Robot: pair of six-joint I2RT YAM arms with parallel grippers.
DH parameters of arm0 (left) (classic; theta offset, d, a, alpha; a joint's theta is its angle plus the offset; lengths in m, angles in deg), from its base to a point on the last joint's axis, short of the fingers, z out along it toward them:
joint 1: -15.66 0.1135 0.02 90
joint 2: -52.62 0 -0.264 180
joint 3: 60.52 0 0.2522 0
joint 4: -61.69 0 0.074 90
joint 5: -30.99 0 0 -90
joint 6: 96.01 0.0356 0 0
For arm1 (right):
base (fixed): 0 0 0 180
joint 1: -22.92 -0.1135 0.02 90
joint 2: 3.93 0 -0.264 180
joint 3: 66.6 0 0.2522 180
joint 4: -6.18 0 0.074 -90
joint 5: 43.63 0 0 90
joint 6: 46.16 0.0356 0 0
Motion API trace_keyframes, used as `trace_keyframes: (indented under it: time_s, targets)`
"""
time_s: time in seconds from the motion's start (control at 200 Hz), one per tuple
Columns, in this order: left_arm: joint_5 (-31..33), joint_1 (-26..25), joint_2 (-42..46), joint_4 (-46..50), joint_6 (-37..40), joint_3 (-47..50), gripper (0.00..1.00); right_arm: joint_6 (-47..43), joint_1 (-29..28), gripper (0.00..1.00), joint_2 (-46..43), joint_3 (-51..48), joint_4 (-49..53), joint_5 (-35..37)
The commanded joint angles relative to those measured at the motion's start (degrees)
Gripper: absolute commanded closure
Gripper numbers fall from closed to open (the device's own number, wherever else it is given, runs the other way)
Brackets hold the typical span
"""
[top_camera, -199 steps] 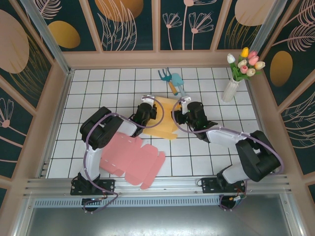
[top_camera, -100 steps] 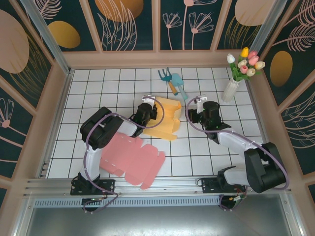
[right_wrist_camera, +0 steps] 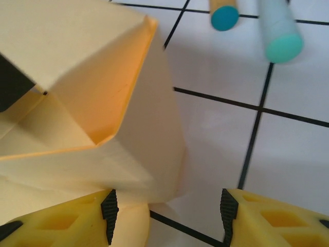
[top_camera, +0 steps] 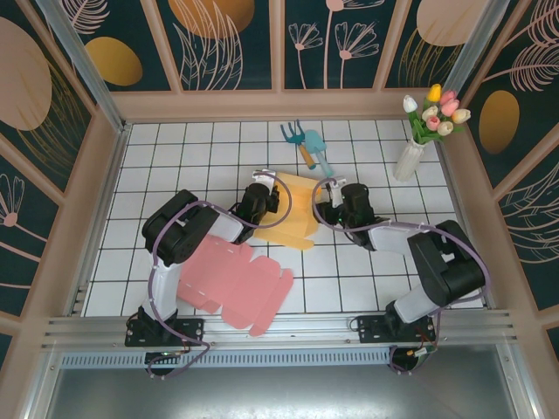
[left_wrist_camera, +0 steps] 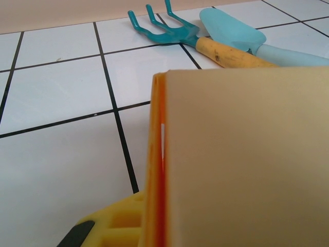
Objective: Fold the paper box
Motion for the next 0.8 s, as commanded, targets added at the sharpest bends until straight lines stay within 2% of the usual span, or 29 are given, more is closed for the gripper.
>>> trace_keyframes:
  time_s: [0.0, 0.33, 0.48, 0.681, 0.796]
  targets:
    - [-2.0, -0.5, 0.3, 0.7, 0.8, 1.3, 1.0, -0.1, -0.8, 0.42, 2.2, -0.1, -6.1, -0.8]
    - [-3.8, -0.5, 0.7, -1.1, 2.1, 2.6, 1.0, -6.0, -2.6, 0.45, 4.7, 2.2, -8.9, 1.4]
    - [-3.9, -0.5, 0.7, -1.1, 2.2, 2.6, 1.0, -5.3, -3.5, 0.49, 5.1, 2.2, -12.1, 1.7]
    - [-3.9, -0.5, 0.7, -1.2, 2.1, 2.6, 1.0, -2.9, -5.3, 0.52, 7.4, 4.6, -14.6, 8.7]
    - [-3.8, -0.5, 0.7, -1.2, 2.0, 2.7, 1.0, -0.6, -7.3, 0.57, 8.7, 5.4, -16.5, 13.4]
